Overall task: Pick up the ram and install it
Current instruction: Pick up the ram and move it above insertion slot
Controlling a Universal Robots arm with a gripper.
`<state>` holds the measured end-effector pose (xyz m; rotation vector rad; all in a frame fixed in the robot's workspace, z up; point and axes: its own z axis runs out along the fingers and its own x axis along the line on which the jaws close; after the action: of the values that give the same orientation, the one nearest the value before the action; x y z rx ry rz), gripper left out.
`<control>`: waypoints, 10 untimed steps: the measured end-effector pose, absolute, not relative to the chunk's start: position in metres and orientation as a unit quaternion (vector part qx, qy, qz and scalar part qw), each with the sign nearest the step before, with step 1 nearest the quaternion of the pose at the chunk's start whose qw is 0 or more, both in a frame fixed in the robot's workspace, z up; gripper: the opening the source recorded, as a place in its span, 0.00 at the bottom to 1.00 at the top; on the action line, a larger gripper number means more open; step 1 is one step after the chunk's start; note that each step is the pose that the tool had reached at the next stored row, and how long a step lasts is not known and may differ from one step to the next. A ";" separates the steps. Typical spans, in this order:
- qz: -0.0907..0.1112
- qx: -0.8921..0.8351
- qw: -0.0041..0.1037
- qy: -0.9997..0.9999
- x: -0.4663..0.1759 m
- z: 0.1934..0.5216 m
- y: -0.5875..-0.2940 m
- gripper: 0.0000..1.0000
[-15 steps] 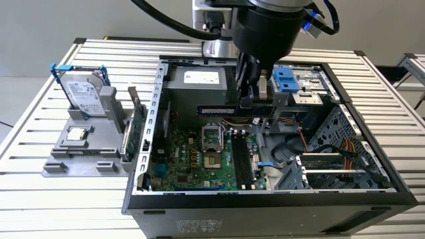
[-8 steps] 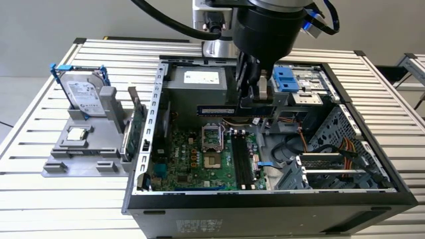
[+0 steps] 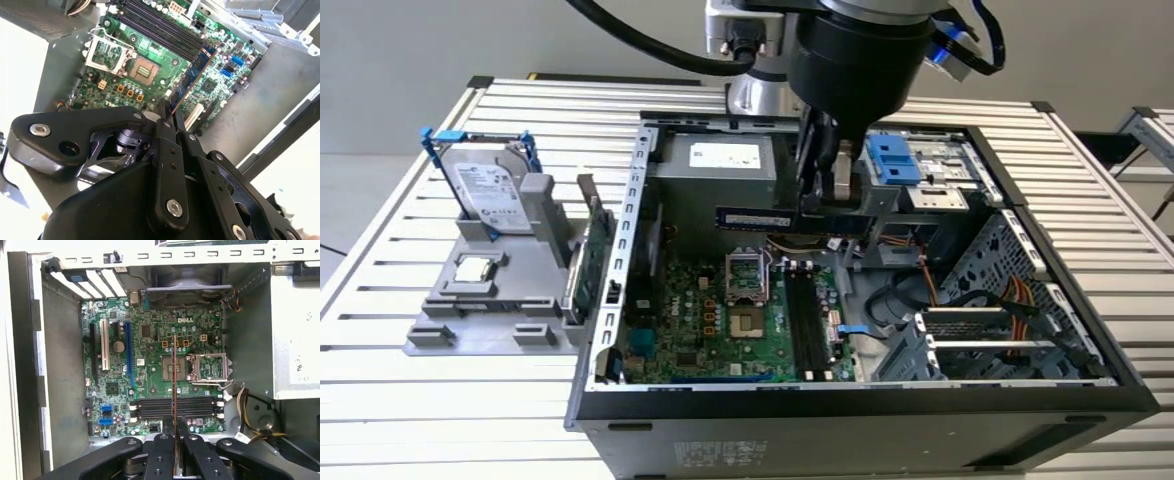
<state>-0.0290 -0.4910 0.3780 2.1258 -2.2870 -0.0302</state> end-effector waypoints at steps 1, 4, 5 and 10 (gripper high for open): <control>-0.010 0.677 0.010 -0.736 -0.029 0.378 -0.491 0.00; -0.010 0.663 0.009 -0.749 -0.029 0.378 -0.491 0.00; -0.010 0.657 0.009 -0.753 -0.029 0.378 -0.491 0.00; -0.010 0.626 0.009 -0.779 -0.029 0.378 -0.491 0.00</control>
<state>-0.0290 -0.4910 0.3778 1.9569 -2.4349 -0.0323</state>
